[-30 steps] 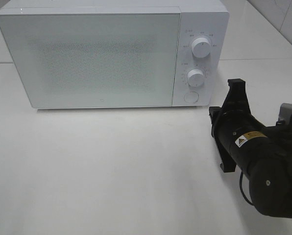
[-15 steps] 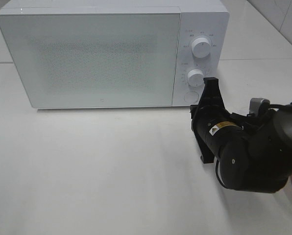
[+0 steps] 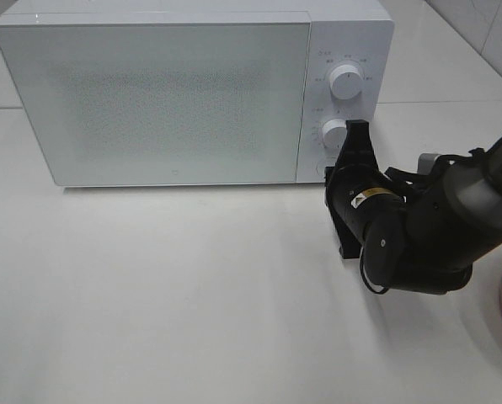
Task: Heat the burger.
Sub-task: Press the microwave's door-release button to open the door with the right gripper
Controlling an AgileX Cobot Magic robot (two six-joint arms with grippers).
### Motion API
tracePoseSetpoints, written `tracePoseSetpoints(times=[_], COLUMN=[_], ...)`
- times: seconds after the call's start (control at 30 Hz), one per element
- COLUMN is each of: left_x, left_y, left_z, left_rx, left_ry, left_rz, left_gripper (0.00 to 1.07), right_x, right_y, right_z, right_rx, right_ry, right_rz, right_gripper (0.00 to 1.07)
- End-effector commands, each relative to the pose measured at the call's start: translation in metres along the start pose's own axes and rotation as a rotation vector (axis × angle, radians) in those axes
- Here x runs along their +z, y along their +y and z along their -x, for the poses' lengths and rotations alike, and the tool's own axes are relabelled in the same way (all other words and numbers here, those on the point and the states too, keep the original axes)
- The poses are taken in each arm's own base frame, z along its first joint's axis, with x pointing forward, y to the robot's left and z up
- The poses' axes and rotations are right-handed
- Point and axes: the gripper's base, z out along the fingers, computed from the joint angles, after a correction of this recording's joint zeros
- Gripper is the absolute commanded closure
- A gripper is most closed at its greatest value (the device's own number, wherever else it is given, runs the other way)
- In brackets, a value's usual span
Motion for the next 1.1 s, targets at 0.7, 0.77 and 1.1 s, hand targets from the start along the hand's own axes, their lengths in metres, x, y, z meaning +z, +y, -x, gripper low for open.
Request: tracePoseSetpoints(times=[0.7, 0.77, 1.1], left_x=[-0.002, -0.002, -0.002], left_y=[0.0, 0.0, 0.0], left_z=[0.0, 0.0, 0.0], left_rx=[-0.005, -0.005, -0.005], left_ry=[-0.03, -0.03, -0.03], left_rz=[-0.003, -0.003, -0.003], left_gripper=[0.06, 0.06, 0.06], right_x=[0.031, 0.033, 0.036], right_y=[-0.006, -0.005, 0.0], right_z=[-0.003, -0.004, 0.001], right_rx=[0.001, 0.003, -0.001], right_ry=[-0.018, -0.026, -0.065], right_rz=[-0.01, -0.003, 0.022], right_gripper=[1.07, 1.07, 1.07])
